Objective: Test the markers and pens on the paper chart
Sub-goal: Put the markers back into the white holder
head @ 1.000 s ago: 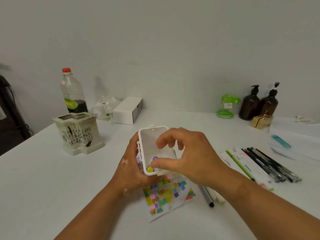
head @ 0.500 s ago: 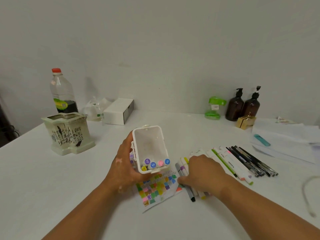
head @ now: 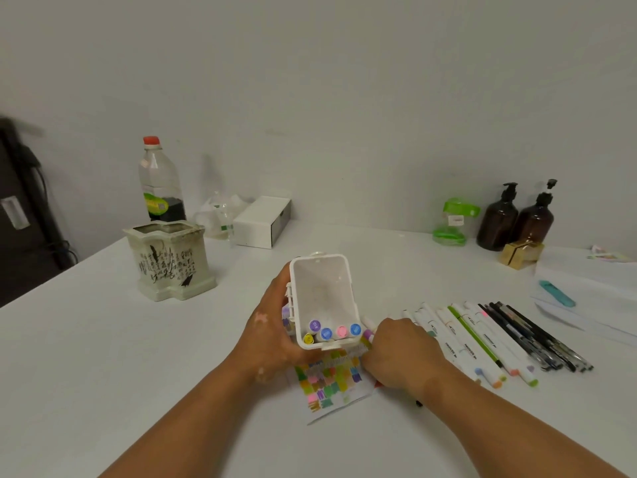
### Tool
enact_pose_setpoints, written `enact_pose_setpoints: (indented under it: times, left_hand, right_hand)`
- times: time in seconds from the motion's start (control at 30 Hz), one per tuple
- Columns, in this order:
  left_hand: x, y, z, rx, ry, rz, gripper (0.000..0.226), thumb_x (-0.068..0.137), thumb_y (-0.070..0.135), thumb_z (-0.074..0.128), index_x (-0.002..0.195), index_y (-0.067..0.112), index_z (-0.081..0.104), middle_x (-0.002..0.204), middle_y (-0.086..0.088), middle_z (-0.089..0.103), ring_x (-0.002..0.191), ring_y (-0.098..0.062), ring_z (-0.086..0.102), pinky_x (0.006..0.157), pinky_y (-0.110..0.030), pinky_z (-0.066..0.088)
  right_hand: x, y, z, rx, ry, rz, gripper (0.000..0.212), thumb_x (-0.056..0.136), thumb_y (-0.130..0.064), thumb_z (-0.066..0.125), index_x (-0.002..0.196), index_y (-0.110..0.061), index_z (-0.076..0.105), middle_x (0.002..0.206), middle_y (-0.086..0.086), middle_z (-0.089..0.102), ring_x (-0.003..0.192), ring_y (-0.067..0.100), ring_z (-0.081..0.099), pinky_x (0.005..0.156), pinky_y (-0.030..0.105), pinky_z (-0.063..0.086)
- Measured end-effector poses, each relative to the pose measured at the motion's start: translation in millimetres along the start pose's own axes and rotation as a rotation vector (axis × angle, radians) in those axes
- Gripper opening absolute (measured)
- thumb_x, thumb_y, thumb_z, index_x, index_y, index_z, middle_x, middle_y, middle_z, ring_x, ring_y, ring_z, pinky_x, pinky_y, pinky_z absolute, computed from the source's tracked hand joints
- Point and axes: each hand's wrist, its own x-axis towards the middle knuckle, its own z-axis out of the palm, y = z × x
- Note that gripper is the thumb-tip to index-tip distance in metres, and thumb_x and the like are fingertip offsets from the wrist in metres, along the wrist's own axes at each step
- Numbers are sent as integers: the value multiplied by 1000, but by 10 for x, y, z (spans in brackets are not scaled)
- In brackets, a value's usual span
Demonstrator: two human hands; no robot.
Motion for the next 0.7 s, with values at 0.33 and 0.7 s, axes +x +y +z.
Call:
enact_pose_setpoints:
  times: [0.33,0.7]
  left_hand:
    - [36,-17,-33,-4,-25,53,110,59,58,89,147,49,25,144,20,47,132,-5,50,100,-24,51]
    - [39,1,15,25,-26,149,111,61,40,94,148,45,24,146,26,41,135,-3,46,97,-9,44]
  right_hand:
    - [-69,84,-1250,1147,29,15,21,81,-29,72,75,-13,62,51,-1,55,42,13,48,48,28,40]
    - [-379,-700,-1167,1347,494,-286,33,72,-50,64,59,-19,64,55,-3,62,45,6,56,44,14,45]
